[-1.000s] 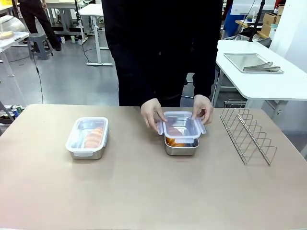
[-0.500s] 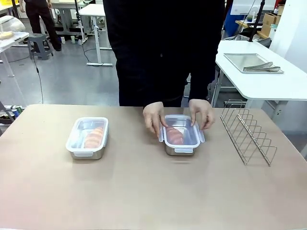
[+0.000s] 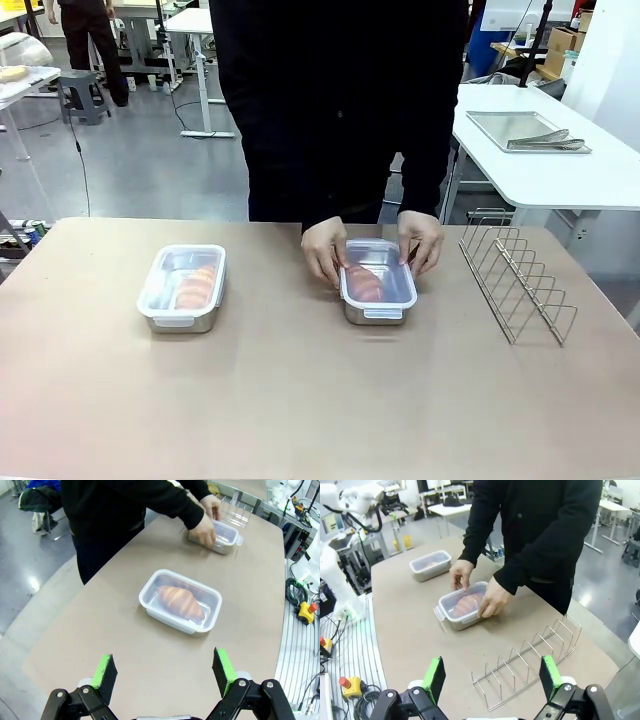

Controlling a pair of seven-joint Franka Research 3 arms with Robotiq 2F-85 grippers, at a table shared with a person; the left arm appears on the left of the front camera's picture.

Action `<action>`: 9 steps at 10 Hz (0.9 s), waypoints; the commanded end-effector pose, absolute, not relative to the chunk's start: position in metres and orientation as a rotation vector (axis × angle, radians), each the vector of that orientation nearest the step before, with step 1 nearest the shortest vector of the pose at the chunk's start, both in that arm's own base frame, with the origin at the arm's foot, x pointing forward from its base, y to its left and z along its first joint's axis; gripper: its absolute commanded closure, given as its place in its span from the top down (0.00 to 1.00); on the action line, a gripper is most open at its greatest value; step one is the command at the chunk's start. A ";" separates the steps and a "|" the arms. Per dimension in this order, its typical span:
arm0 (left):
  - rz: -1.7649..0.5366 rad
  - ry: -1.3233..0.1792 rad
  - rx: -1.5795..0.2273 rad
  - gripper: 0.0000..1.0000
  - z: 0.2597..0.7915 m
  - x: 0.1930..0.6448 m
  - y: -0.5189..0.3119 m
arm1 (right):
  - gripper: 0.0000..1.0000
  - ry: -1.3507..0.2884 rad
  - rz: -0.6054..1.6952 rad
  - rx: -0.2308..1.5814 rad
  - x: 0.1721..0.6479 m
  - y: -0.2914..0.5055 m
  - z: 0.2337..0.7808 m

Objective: Place the bread in airtight containers.
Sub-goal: Release when the human grabs the Airtight Container lid.

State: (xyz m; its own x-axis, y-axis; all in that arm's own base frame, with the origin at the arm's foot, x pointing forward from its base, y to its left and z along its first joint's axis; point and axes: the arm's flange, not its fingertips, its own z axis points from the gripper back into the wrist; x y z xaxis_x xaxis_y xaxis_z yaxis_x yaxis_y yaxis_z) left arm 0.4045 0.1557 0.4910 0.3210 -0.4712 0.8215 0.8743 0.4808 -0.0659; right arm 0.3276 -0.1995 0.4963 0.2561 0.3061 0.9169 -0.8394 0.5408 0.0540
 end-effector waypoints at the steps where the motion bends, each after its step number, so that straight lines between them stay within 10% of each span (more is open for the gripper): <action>1: -0.964 -0.864 -0.575 1.00 0.491 0.404 0.154 | 1.00 -1.068 0.856 0.621 0.329 -0.197 0.494; 9: -0.964 -0.864 -0.575 1.00 0.491 0.404 0.154 | 1.00 -1.068 0.856 0.621 0.329 -0.197 0.494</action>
State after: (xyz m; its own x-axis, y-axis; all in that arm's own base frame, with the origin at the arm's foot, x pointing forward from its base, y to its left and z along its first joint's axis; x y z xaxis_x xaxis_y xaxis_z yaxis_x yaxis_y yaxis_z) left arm 0.4045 0.1557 0.4910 0.3210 -0.4712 0.8215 0.8743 0.4808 -0.0659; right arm 0.3282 -0.1986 0.4965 0.2549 0.3071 0.9169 -0.8399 0.5402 0.0526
